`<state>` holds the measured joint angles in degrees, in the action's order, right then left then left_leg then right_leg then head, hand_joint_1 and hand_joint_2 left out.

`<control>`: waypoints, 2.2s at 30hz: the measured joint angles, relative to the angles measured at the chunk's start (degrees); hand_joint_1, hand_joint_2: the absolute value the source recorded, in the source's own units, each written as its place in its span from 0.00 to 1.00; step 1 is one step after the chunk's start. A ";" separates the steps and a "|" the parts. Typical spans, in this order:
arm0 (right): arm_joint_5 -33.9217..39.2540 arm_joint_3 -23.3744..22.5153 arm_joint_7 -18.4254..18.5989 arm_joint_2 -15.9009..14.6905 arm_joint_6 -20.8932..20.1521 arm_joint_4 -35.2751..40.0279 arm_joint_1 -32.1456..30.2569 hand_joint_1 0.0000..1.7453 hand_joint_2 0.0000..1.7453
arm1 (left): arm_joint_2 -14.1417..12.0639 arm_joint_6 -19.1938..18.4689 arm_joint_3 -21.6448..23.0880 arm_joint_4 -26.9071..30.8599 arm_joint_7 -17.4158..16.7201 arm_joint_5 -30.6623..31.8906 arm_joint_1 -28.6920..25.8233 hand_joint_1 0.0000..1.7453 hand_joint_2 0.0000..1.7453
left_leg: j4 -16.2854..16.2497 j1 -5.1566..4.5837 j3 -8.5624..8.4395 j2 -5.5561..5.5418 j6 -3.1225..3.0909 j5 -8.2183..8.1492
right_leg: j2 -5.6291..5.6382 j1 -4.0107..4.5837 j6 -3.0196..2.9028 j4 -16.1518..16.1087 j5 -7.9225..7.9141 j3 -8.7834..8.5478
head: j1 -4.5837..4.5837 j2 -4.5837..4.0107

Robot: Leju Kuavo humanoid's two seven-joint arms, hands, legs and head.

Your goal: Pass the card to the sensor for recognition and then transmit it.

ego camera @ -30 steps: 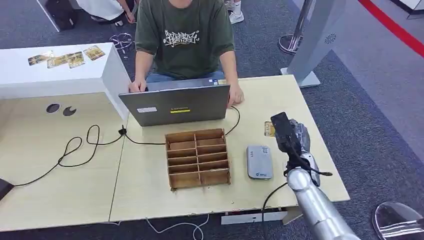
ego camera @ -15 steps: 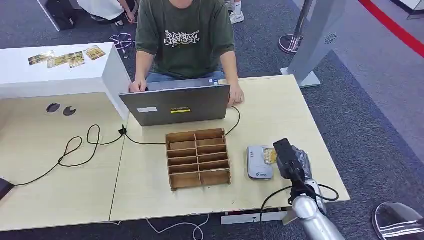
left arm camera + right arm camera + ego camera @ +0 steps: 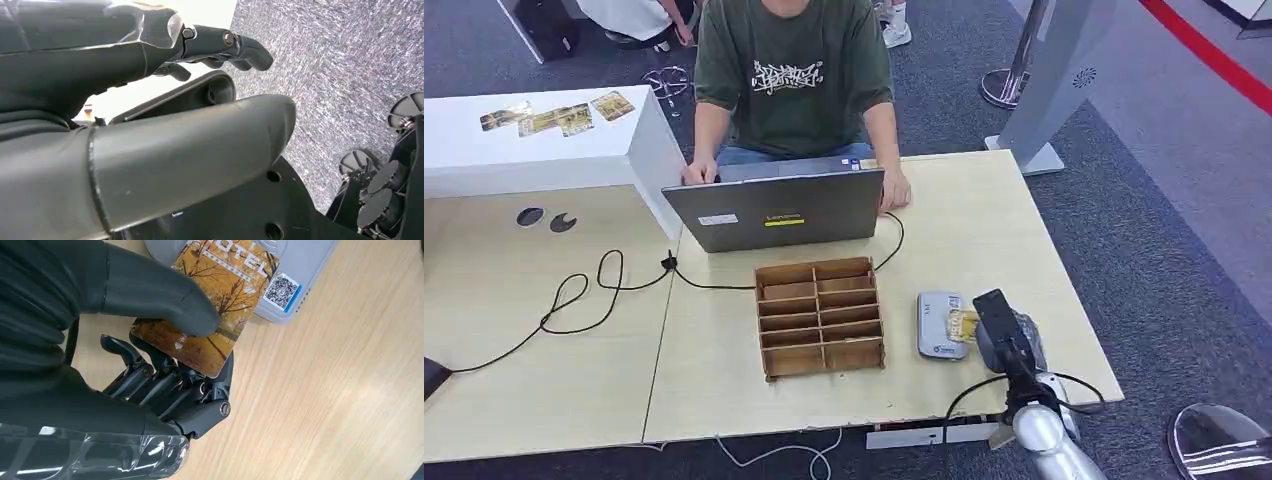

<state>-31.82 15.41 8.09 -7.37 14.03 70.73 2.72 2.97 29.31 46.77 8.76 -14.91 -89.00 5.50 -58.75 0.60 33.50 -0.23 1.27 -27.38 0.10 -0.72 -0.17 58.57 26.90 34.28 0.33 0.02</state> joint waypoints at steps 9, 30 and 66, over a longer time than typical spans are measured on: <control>0.70 0.00 -0.20 0.02 -1.23 -2.36 1.44 1.00 1.00 | -0.04 0.00 -0.04 0.00 -0.26 1.16 0.02 0.00 0.00 | 0.00 0.00 0.01 0.00 -0.01 0.00 | 0.00 0.00 0.00 0.00 0.00 0.00 | 0.00 0.00; 2.34 3.34 0.24 0.04 -5.72 -13.07 9.28 1.00 1.00 | -0.20 -0.09 -0.04 0.00 -0.61 2.80 0.04 0.00 0.00 | 0.00 0.00 -0.18 0.10 -0.01 0.00 | 0.08 0.00 0.00 -0.01 -0.02 -0.14 | 0.00 0.00; -45.34 0.06 -3.28 5.49 23.17 9.36 0.30 1.00 1.00 | 0.68 0.70 -0.35 0.00 0.26 4.26 0.01 0.00 0.00 | 0.00 0.00 -0.05 0.05 -0.04 -0.03 | 0.05 0.00 0.00 0.00 0.05 -0.04 | 0.00 -0.02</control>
<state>-77.17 15.47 4.81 -1.88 37.20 80.09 3.02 3.65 30.01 46.42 8.76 -14.64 -84.74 5.51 -58.75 0.59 33.45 -0.18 1.23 -27.42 0.15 -0.73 -0.16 58.58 26.95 34.24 0.33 0.00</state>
